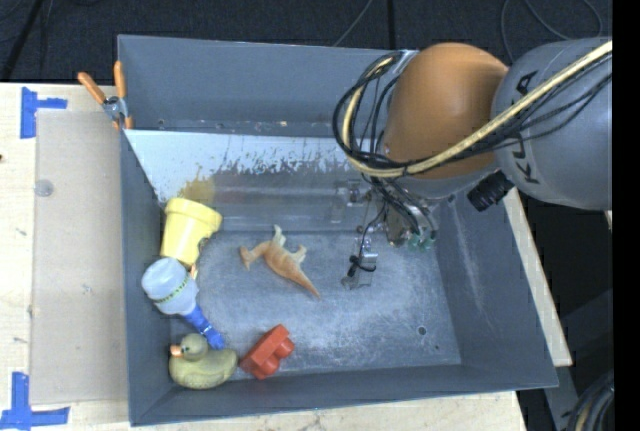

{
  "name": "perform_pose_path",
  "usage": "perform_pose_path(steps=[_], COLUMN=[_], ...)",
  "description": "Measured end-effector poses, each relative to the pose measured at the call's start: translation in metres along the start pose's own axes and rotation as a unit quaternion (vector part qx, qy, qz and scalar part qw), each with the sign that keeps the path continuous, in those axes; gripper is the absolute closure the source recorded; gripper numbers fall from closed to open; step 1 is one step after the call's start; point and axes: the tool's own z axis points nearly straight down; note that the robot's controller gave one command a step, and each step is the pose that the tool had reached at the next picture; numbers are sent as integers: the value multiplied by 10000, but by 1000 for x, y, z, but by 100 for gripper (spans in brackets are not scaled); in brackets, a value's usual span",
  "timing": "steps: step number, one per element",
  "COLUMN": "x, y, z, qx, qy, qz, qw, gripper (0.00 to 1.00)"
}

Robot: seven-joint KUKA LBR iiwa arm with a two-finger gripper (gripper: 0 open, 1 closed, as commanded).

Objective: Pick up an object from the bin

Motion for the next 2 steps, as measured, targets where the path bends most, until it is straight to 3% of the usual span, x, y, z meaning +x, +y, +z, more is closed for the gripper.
perform_pose_path(steps=[1,2], x=[-13,-26], y=[6,24], z=[35,43], qx=[-2,-1], qy=[42,-66], qz=[-194,-152], qw=[9998,9999], gripper=[0,0])
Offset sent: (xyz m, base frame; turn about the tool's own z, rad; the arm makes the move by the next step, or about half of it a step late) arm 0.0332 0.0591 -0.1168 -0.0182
